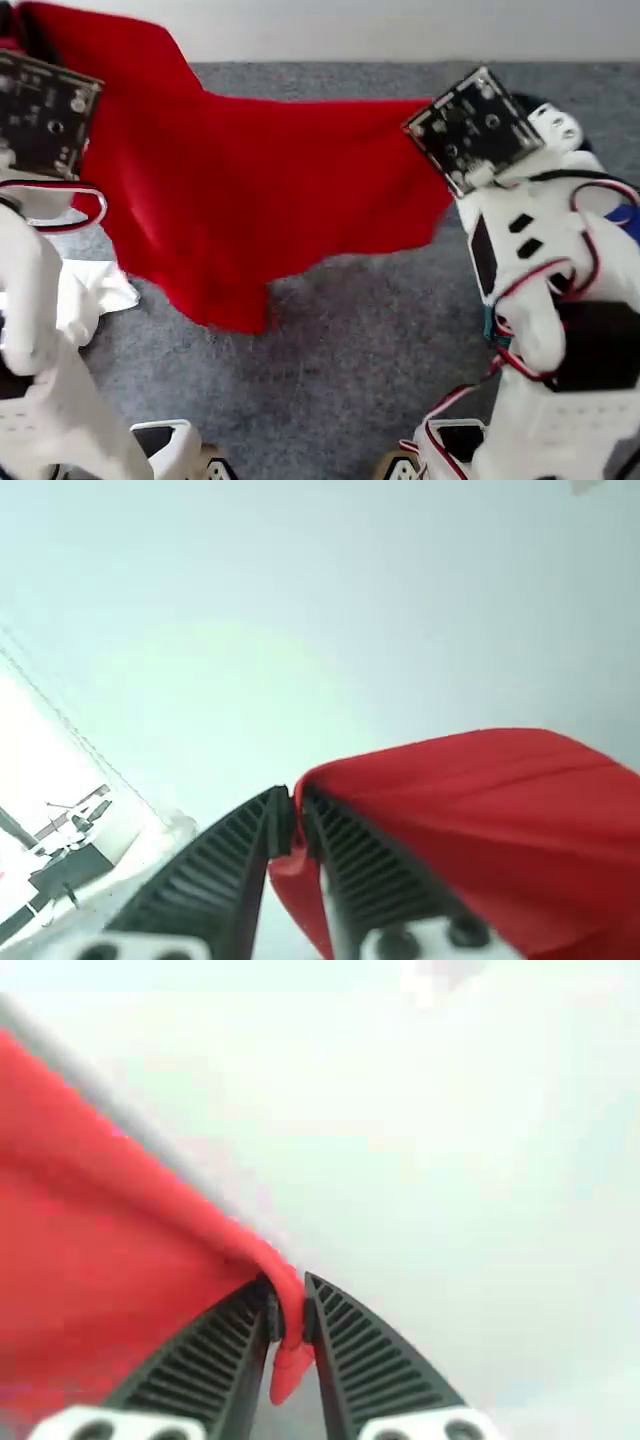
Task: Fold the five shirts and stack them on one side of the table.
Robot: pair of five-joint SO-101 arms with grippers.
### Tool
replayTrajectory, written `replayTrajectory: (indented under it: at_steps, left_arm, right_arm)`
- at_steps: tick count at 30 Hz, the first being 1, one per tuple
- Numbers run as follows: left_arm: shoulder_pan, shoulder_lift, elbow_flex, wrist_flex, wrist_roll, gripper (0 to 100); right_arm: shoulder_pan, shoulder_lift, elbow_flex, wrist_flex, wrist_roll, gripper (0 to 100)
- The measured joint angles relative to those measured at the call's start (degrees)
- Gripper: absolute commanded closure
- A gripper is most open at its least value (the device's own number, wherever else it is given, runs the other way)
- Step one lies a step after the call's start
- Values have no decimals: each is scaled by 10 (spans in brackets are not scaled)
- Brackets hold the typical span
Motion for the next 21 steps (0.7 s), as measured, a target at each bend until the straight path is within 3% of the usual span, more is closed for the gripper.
replayTrajectory:
  at_steps: [8, 14, 21]
  left_arm:
    - [-7, -57, 0, -58, -53, 987]
    - [-7, -118, -1, -74, -96, 987]
    - [-7, -155, -2, -188, -103, 987]
  right_arm:
    - [0, -49, 0, -92, 55, 990]
    - [0, -104, 0, -94, 58, 990]
    - [54, -161, -4, -63, 58, 990]
